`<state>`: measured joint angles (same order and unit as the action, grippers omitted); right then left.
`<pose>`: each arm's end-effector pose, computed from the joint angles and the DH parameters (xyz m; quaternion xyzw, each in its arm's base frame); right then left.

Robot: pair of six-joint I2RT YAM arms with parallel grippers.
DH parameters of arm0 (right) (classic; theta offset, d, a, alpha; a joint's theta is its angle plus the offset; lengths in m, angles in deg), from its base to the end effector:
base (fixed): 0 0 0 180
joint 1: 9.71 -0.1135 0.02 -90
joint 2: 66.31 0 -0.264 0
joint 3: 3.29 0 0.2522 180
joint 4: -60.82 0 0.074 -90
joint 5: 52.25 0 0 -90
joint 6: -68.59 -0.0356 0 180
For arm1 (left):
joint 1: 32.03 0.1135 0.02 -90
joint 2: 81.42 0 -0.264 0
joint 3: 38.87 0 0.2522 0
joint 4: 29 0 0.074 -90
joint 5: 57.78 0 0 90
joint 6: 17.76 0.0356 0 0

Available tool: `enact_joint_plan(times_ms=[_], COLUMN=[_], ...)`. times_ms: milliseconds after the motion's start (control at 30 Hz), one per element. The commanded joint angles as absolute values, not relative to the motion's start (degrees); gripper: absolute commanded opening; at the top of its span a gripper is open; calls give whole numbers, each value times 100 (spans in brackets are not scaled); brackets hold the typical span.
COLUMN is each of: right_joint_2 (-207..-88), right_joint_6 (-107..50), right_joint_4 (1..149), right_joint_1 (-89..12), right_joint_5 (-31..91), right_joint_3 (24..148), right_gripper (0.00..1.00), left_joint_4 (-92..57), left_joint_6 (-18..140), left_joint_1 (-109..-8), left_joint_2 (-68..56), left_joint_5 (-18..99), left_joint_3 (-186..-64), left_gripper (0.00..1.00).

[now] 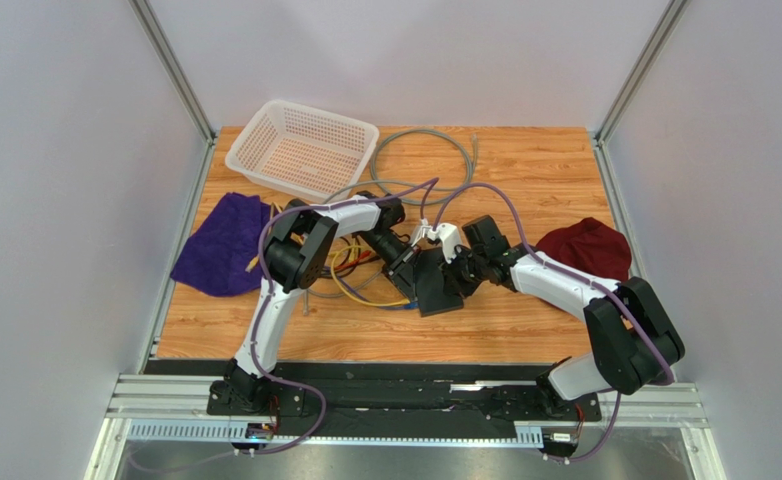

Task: Pull the plug from the switch port

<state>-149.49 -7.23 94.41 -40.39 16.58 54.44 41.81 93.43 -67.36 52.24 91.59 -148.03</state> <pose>0.2270 0.1496 0.1753 -0.4068 0.8569 0.2128 0.2342 0.3276 -0.2697 0.1082 -0.3907 -0.7753 0.4860 0.1008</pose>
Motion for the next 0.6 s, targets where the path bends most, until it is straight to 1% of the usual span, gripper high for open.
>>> enact_joint_plan(times_ms=[0,67,200,300,567], right_joint_2=[-15042,-15051,-15069,-15060,-15043], right_joint_6=[-708,-708,-708,-717,-708], right_joint_4=[9629,9629,9646,9638,9620], right_joint_1=[-4039,-4039,-4039,-4039,-4039], right_joint_5=[1823,1815,1806,1806,1832], right_joint_3=[5336,5345,5354,5345,5319], right_gripper=[4,4,4,4,4], left_joint_4=[4057,4109,4311,4320,4259], left_joint_6=[9632,9710,9781,9772,10071], left_joint_1=[-6771,-6771,-6763,-6763,-6754], left_joint_2=[5173,5165,5191,5191,5156], left_joint_5=[9453,9401,9383,9392,9480], left_joint_3=[-14474,-14570,-15141,-15274,-14441], left_gripper=[0,0,0,0,0])
